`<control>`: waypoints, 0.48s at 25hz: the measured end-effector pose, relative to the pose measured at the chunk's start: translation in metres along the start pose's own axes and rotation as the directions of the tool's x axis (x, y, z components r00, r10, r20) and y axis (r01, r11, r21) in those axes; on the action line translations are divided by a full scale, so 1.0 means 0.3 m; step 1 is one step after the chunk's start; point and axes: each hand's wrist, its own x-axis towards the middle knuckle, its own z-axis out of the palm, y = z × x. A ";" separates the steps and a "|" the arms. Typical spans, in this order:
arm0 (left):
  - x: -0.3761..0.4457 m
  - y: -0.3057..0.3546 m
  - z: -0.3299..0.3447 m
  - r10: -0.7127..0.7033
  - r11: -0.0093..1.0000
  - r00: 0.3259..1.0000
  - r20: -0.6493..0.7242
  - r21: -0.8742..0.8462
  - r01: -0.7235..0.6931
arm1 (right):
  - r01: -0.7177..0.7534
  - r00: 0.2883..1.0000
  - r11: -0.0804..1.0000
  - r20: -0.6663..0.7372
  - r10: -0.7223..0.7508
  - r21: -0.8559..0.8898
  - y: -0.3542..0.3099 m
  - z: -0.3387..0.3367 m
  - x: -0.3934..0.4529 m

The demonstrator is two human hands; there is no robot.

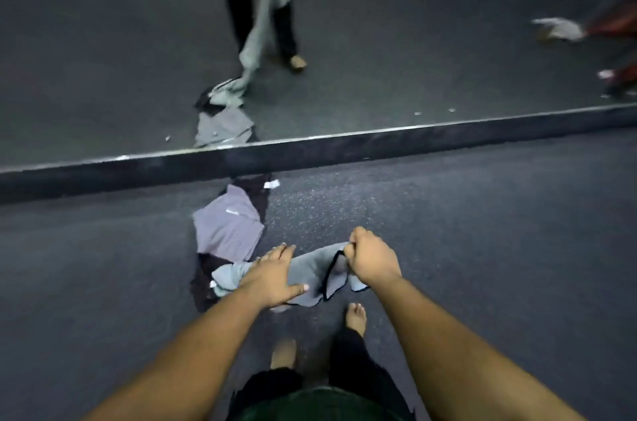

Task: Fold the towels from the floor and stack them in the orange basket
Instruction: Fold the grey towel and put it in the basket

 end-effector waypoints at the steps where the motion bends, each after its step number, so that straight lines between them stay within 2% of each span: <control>1: -0.007 0.053 -0.016 0.064 0.996 0.998 0.019 0.059 -0.065 | -0.048 0.998 0.999 -0.043 0.049 0.020 0.031 -0.044 -0.069; 4: -0.041 0.256 -0.038 0.222 0.955 0.972 0.077 0.185 -0.232 | -0.184 0.967 0.976 -0.158 0.201 0.117 0.158 -0.133 -0.297; 7: -0.083 0.486 0.008 0.369 0.875 0.918 0.144 0.278 -0.396 | -0.271 0.914 0.941 -0.253 0.318 0.204 0.318 -0.182 -0.534; 12: -0.226 0.950 0.227 0.570 0.680 0.779 0.261 0.381 -0.626 | -0.440 0.735 0.821 -0.380 0.562 0.364 0.695 -0.199 -1.037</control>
